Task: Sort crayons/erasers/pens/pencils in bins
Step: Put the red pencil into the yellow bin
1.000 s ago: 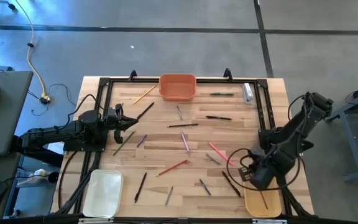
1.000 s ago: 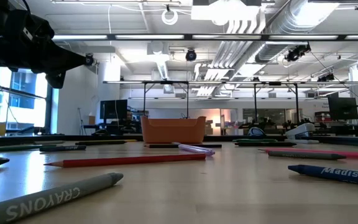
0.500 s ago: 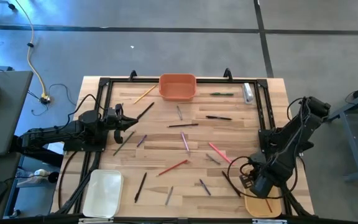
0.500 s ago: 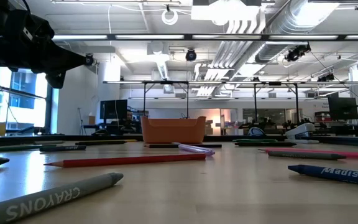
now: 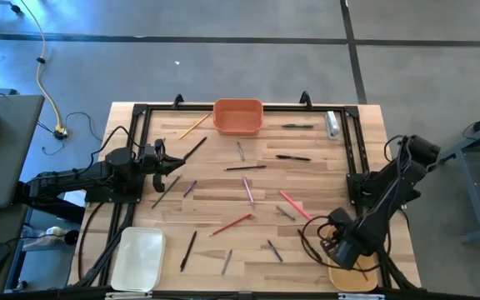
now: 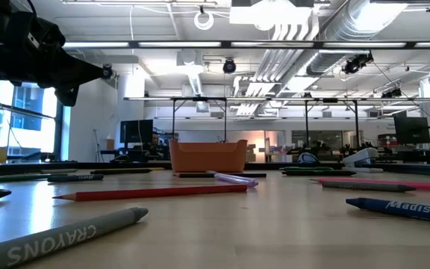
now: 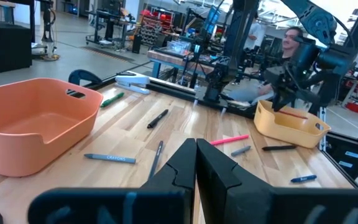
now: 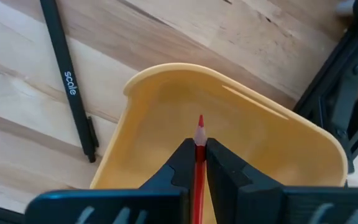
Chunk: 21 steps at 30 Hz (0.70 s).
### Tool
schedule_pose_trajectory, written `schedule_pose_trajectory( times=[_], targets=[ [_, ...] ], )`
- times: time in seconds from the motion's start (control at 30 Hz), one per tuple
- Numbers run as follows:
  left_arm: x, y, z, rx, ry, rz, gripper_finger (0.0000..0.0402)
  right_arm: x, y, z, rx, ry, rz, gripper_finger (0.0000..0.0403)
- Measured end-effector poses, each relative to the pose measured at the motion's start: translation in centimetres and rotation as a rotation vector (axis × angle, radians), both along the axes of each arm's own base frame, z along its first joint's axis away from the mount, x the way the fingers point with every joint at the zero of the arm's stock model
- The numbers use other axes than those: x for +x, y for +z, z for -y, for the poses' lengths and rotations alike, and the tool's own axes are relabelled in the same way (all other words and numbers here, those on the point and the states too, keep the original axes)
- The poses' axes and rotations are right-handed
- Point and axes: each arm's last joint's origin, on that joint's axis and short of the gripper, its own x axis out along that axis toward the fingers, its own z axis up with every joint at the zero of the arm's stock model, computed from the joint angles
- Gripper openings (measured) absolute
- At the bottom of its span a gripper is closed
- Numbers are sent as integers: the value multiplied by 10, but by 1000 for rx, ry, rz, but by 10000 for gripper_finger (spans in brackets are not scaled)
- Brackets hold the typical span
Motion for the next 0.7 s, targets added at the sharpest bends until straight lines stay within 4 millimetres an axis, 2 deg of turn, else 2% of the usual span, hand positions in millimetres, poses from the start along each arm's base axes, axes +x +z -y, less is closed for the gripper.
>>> schedule_pose_trajectory(
  times=[0.47, 0.7],
  targets=[
    [0, 0, 0, 0, -1, 0, 0, 10, -5, 4, 0, 258, -15, 16],
    [0, 0, 0, 0, 0, 0, 0, 15, -4, 11, -20, 289, -19, 16]
  ],
)
